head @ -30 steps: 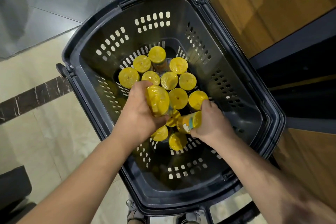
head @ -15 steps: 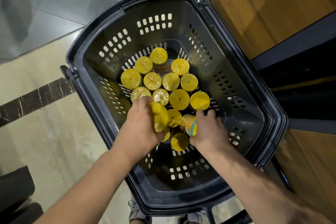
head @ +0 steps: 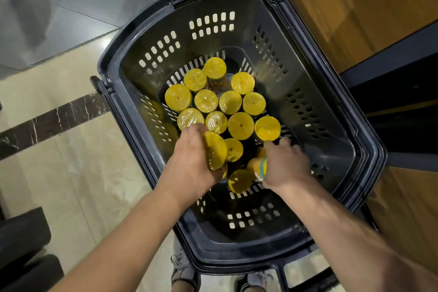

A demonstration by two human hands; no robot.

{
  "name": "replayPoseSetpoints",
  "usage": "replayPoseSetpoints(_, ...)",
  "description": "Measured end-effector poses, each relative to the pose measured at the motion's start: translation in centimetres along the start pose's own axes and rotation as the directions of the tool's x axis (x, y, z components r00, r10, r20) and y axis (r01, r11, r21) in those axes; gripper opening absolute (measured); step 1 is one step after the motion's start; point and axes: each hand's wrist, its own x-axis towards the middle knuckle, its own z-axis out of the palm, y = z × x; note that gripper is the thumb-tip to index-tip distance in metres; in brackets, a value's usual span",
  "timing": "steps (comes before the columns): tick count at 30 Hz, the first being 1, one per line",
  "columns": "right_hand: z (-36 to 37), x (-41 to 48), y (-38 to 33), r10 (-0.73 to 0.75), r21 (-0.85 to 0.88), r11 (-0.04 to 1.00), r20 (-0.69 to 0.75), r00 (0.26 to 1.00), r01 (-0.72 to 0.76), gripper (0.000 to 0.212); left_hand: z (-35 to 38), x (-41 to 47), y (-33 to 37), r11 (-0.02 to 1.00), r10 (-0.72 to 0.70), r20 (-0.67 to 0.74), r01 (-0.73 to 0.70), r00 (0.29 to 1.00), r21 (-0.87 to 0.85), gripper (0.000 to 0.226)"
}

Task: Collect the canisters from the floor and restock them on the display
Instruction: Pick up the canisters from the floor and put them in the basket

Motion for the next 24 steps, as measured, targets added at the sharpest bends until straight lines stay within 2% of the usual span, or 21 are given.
replayPoseSetpoints(2,0.7,-0.1,-0.1,-0.048,-0.040,0.998,-0.014,0.999,0.047,0.060,0.0,0.0,0.0,1.000,-0.011,0.006,0.011,1.000,-0.001,0.098)
replayPoseSetpoints(7,3.3,-0.1,1.1,-0.037,0.089,0.995,-0.060,0.998,0.043,0.068,0.2,0.0,-0.1,1.000,-0.010,-0.003,0.010,1.000,-0.003,0.100)
replayPoseSetpoints(12,3.3,2.3,0.0,-0.095,0.001,0.995,-0.001,0.995,0.095,0.064,0.1,0.0,0.1,0.999,-0.009,0.029,0.008,1.000,0.033,0.099)
replayPoseSetpoints(16,4.0,4.5,-1.4,-0.142,-0.149,0.979,0.015,0.990,0.142,0.052,0.3,-0.1,-0.1,0.973,0.006,0.104,-0.030,0.995,0.228,0.100)
replayPoseSetpoints(18,4.6,5.4,-1.9,-0.174,-0.192,0.965,0.033,0.984,0.177,0.059,0.6,-0.3,-0.1,0.939,0.007,0.133,-0.053,0.991,0.341,0.097)
replayPoseSetpoints(21,5.6,6.8,-2.2,-0.215,-0.207,0.953,0.048,0.975,0.220,0.062,1.1,-0.3,-0.2,0.908,0.004,0.146,-0.065,0.989,0.415,0.091)
replayPoseSetpoints(24,5.6,7.9,-2.0,-0.225,-0.158,0.957,0.121,0.967,0.242,0.062,1.5,-0.2,-0.1,0.857,-0.020,0.220,-0.096,0.975,0.506,0.091)
